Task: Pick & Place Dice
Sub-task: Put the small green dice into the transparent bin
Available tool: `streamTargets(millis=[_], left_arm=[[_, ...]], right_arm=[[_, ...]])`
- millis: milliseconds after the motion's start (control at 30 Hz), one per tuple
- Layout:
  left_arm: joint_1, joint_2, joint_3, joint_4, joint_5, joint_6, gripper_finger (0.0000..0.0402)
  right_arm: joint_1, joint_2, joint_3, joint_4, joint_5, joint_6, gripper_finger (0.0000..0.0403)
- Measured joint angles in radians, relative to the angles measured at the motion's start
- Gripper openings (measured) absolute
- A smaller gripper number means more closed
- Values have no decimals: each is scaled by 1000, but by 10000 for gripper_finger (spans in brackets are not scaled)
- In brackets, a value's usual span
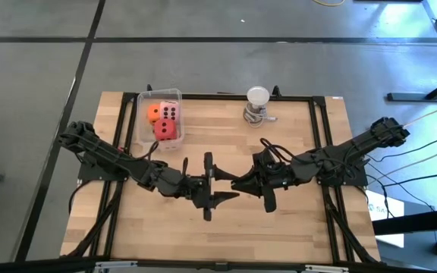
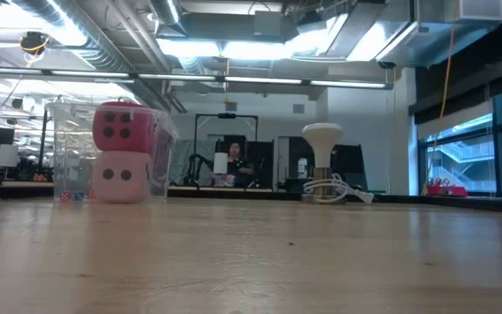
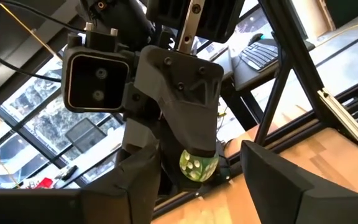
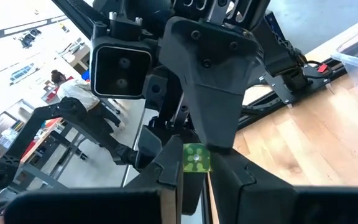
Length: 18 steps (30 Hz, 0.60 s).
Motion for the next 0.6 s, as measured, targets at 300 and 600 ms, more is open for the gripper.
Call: streamTargets(millis=[300, 600], left_arm=[[-3, 0, 0, 9, 6, 28, 131], [-4, -2, 0, 10, 11, 43, 30]], right_arm=[[0, 6, 0, -2, 0, 23, 49], [1, 6, 0, 7, -3, 22, 49]])
